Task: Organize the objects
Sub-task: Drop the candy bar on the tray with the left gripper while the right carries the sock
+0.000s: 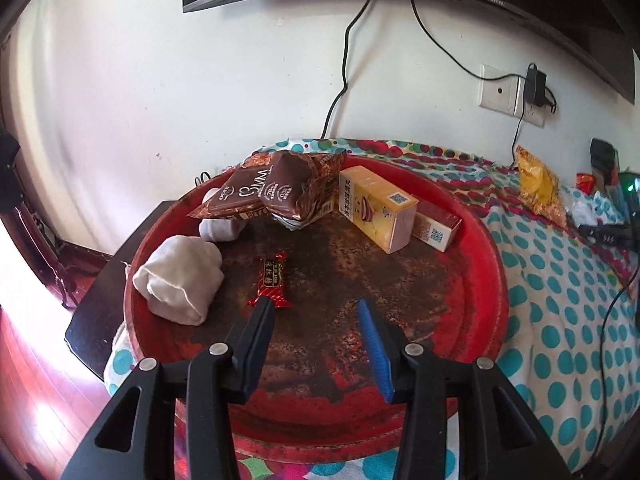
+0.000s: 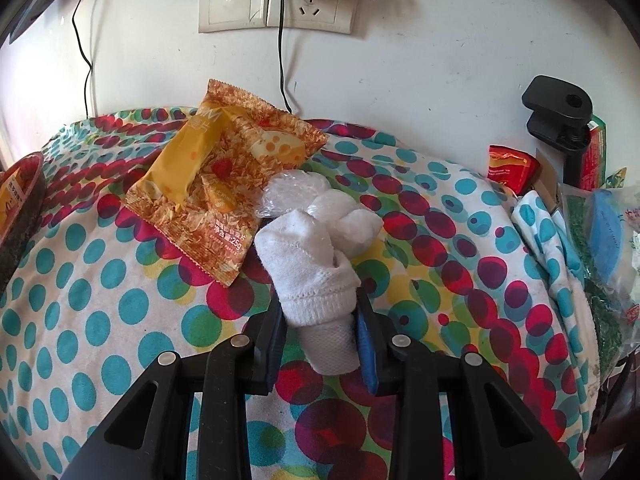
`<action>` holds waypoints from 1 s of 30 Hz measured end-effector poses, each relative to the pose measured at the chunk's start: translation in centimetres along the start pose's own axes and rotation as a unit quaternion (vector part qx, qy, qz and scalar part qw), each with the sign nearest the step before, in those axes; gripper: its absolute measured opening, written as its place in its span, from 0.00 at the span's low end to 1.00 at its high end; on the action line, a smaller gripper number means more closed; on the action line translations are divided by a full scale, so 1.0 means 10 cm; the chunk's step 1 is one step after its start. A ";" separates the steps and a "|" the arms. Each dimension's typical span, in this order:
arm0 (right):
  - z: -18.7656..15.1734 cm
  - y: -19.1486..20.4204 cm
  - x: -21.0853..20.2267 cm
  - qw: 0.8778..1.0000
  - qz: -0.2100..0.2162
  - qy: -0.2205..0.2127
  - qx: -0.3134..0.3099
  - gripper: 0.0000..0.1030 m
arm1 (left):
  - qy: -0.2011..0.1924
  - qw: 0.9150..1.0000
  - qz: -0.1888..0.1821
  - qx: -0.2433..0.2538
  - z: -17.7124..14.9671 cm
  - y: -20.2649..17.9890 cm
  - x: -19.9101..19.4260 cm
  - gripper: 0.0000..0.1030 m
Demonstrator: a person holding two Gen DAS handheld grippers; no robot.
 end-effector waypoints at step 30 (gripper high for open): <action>0.21 1.52 -1.24 0.984 0.163 -0.048 -0.052 0.29 | 0.006 0.998 -0.010 -0.063 -0.04 0.27 0.02 0.45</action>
Point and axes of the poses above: each gripper's, at about its wrist camera, not at the fingertips, and x roughly the way its jaws point, y to its left, z to its top, the point moved 2 cm from there along x, roughly the way its jaws point, and after that the axes turned 15 degrees about -z, right-handed, at the moved point
